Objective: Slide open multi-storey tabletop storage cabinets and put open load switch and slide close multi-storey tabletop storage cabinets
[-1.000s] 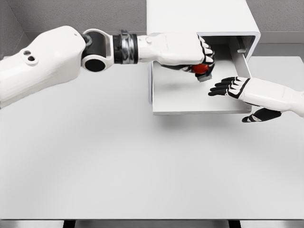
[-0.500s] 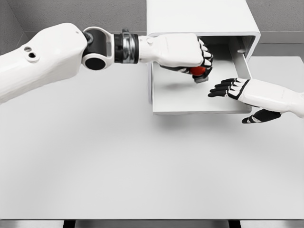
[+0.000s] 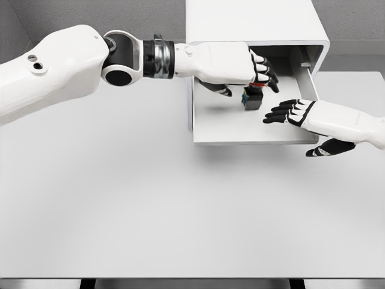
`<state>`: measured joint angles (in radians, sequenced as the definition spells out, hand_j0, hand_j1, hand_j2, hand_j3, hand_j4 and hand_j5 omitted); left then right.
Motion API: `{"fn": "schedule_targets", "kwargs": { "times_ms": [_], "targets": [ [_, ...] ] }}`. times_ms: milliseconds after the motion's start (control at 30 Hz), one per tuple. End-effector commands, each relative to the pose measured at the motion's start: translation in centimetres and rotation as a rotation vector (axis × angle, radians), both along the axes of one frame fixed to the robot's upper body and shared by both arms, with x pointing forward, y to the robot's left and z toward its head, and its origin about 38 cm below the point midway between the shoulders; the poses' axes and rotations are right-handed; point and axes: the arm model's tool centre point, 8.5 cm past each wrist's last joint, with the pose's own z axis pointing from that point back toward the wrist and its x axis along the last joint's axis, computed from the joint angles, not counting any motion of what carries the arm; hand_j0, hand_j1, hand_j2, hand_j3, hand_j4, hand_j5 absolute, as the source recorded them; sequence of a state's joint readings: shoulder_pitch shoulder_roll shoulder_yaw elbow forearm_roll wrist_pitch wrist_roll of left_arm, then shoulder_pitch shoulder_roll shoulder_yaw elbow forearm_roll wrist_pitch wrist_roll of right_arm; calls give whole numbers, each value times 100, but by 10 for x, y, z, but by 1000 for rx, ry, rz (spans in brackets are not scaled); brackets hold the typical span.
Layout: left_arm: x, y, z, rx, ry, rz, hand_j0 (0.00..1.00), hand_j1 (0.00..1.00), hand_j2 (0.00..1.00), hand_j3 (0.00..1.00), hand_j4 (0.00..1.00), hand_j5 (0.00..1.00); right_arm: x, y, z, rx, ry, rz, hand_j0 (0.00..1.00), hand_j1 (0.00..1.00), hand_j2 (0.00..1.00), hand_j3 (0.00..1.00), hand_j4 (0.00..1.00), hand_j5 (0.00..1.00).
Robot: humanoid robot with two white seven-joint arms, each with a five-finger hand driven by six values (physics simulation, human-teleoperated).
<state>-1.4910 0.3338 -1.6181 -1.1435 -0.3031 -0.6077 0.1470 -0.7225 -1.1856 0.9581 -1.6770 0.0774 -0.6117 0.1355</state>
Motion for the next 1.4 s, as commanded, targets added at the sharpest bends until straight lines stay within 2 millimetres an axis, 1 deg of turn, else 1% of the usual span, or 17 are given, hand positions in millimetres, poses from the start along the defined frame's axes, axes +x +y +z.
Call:
{"fn": "schedule_targets", "kwargs": {
  "times_ms": [0, 100, 200, 267, 367, 467, 533, 600, 667, 700, 800, 867, 967, 1067, 1133, 1233, 1367],
  "targets": [
    [-5, -4, 4, -18, -2, -23, 100, 100, 100, 100, 100, 100, 0, 0, 0, 6, 3, -3, 100, 100, 100, 100, 100, 100],
    [-14, -10, 4, -24, 3, -54, 100, 100, 100, 100, 100, 100, 0, 0, -2, 4, 9, -1, 100, 100, 100, 100, 100, 100],
    [-18, -1, 5, -26, 4, -59, 100, 100, 100, 100, 100, 100, 1, 1, -1, 5, 6, -2, 100, 100, 100, 100, 100, 100],
    [-28, 0, 7, -30, 7, -86, 100, 100, 100, 100, 100, 100, 5, -3, 4, 2, -6, -14, 100, 100, 100, 100, 100, 100],
    [-33, 12, 9, -37, 12, -88, 100, 100, 100, 100, 100, 100, 4, 0, 3, 5, -4, -4, 100, 100, 100, 100, 100, 100],
    [-40, 26, 20, -64, 4, -92, 100, 100, 100, 100, 100, 100, 1, 2, -3, 0, 12, 5, 100, 100, 100, 100, 100, 100],
    [-42, 43, 33, -101, -13, -75, 100, 100, 100, 100, 100, 100, 1, 2, -3, 0, 12, 5, 100, 100, 100, 100, 100, 100],
    [-53, 61, 47, -130, -28, -77, 100, 100, 100, 100, 100, 100, 1, 2, -2, -1, 12, 4, 100, 100, 100, 100, 100, 100],
    [-66, 83, 56, -143, -45, -73, 100, 100, 100, 100, 100, 100, 1, 2, -2, -1, 12, 4, 100, 100, 100, 100, 100, 100],
    [-70, 94, 54, -145, -41, -60, 100, 100, 100, 100, 100, 100, 3, 3, 1, -1, 1, 5, 100, 100, 100, 100, 100, 100],
    [-76, 160, 48, -213, -26, 75, 100, 100, 100, 100, 100, 100, 8, -1, 6, -5, -12, -7, 100, 100, 100, 100, 100, 100],
    [-79, 206, 34, -257, -8, 184, 100, 100, 100, 100, 100, 100, 11, 2, 4, 5, -10, -4, 100, 100, 100, 100, 100, 100],
    [-85, 249, 22, -251, 8, 292, 100, 100, 100, 100, 100, 100, 12, 2, 4, 7, -10, -8, 100, 100, 100, 100, 100, 100],
    [-91, 261, -1, -254, 61, 329, 100, 100, 100, 100, 100, 100, 14, 2, 8, 12, -21, -11, 100, 100, 100, 100, 100, 100],
    [-95, 272, -11, -239, 78, 362, 100, 100, 100, 100, 100, 100, 18, 4, 13, 20, -35, -9, 100, 100, 100, 100, 100, 100],
    [-96, 281, -16, -260, 80, 391, 100, 100, 100, 100, 100, 100, 22, 8, 12, 35, -23, -8, 100, 100, 100, 100, 100, 100],
    [-96, 281, -18, -262, 85, 393, 100, 100, 100, 100, 100, 100, 41, 7, 6, 43, -15, -41, 100, 100, 100, 100, 100, 100]
  ]
}}
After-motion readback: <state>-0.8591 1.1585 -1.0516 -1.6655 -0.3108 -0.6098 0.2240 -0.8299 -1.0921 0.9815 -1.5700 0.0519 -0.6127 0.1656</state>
